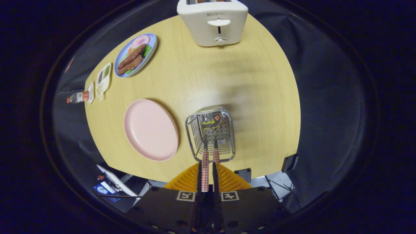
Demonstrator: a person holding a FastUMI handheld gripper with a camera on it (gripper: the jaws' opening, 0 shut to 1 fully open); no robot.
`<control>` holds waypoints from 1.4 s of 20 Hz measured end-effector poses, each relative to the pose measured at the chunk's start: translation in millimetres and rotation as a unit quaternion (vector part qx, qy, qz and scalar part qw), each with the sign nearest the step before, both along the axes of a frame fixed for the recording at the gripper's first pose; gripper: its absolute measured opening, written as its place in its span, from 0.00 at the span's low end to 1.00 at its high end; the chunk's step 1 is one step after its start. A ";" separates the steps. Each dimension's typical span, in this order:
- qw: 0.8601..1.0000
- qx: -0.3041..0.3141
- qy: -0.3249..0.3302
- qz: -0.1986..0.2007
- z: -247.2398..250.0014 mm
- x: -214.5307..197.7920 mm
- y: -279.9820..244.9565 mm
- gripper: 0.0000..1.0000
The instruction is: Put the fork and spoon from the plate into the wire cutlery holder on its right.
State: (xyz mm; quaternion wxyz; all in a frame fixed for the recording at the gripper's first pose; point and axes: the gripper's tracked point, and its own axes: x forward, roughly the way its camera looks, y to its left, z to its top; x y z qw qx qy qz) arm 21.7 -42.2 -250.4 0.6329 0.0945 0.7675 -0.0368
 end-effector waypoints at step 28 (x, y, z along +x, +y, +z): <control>0.659 -0.095 -0.745 0.041 301.6 0.5 56.0 0.94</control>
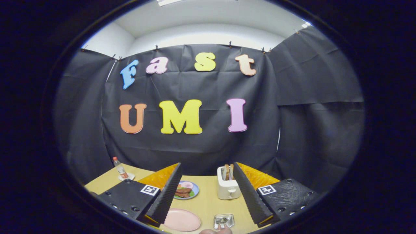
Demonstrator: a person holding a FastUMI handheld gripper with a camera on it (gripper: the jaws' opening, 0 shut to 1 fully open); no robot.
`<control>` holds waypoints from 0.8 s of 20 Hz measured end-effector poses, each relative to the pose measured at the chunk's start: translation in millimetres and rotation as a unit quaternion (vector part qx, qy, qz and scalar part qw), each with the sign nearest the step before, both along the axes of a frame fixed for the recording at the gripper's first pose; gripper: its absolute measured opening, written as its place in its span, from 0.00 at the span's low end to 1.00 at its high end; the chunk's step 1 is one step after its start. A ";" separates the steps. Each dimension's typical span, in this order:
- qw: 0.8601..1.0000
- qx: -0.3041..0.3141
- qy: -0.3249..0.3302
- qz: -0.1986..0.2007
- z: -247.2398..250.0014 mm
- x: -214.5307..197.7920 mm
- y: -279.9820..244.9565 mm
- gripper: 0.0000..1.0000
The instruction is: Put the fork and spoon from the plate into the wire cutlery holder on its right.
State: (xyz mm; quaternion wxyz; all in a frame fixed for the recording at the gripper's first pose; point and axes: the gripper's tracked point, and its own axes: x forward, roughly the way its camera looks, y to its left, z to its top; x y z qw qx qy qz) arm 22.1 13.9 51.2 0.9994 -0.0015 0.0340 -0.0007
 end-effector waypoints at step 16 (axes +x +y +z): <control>0.999 -0.001 -0.043 -0.012 8.6 -19.4 -14.9 0.96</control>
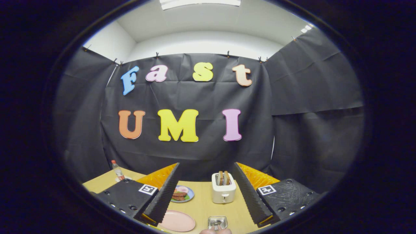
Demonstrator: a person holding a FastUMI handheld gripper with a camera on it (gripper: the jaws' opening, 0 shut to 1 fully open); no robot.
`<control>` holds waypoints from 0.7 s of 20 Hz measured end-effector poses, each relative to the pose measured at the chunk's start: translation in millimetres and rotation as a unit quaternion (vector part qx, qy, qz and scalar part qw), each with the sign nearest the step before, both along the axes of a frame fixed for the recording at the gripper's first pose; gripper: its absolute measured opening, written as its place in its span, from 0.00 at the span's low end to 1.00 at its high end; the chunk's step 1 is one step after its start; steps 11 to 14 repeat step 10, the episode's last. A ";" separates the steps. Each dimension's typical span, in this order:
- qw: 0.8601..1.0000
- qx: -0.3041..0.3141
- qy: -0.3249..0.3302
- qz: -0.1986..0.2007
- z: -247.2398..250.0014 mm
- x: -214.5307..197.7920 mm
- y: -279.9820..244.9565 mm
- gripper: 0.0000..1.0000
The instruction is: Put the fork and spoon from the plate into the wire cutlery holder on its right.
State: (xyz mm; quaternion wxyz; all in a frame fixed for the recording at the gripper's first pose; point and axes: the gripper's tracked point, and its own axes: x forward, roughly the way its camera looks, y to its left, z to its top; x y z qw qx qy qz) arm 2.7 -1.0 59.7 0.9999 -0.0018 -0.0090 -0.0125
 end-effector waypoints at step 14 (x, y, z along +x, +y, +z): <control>1.000 -0.006 -0.006 0.011 -6.6 7.9 3.3 0.96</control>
